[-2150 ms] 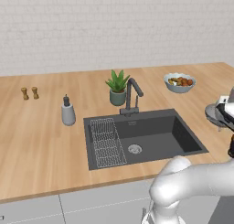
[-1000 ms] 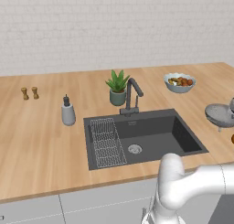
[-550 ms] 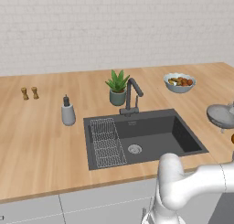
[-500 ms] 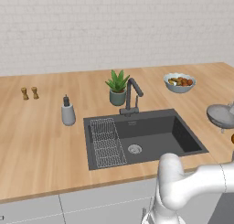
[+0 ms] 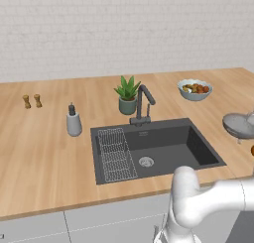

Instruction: Put the colander in the sink, put the orange in the colander, and turn on the sink faucet and pour water over the colander.

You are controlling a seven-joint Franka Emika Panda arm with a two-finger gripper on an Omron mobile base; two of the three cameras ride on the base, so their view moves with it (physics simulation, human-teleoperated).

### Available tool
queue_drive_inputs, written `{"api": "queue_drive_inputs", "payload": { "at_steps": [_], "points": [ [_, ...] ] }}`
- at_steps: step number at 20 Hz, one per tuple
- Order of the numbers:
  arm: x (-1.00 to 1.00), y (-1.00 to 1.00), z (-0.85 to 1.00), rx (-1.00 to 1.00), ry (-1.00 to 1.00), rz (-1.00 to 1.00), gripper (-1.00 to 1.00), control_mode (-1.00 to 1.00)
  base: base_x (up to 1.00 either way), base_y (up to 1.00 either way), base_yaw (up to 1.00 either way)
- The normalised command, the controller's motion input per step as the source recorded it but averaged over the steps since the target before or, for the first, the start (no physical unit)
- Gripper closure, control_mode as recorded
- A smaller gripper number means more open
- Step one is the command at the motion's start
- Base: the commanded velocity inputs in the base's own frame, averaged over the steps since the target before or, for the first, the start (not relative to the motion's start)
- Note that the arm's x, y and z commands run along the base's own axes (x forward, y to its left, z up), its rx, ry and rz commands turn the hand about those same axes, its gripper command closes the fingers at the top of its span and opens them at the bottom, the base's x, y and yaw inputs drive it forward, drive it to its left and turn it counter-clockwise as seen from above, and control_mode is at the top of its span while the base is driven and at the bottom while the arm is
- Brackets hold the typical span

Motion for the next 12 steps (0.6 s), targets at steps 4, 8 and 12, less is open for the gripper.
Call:
{"api": "queue_drive_inputs", "payload": {
  "at_steps": [4,8,12],
  "points": [
    [-0.5,0.24,0.27,0.11,-0.13,0.06,1.0,-1.0,0.0,0.0,0.0],
    [-0.67,0.46,0.64,0.04,-0.16,0.09,1.0,-1.0,0.0,0.0,0.0],
    [-0.5,0.95,0.66,-0.01,-0.11,0.07,1.0,-1.0,0.0,0.0,0.0]
  ]
}}
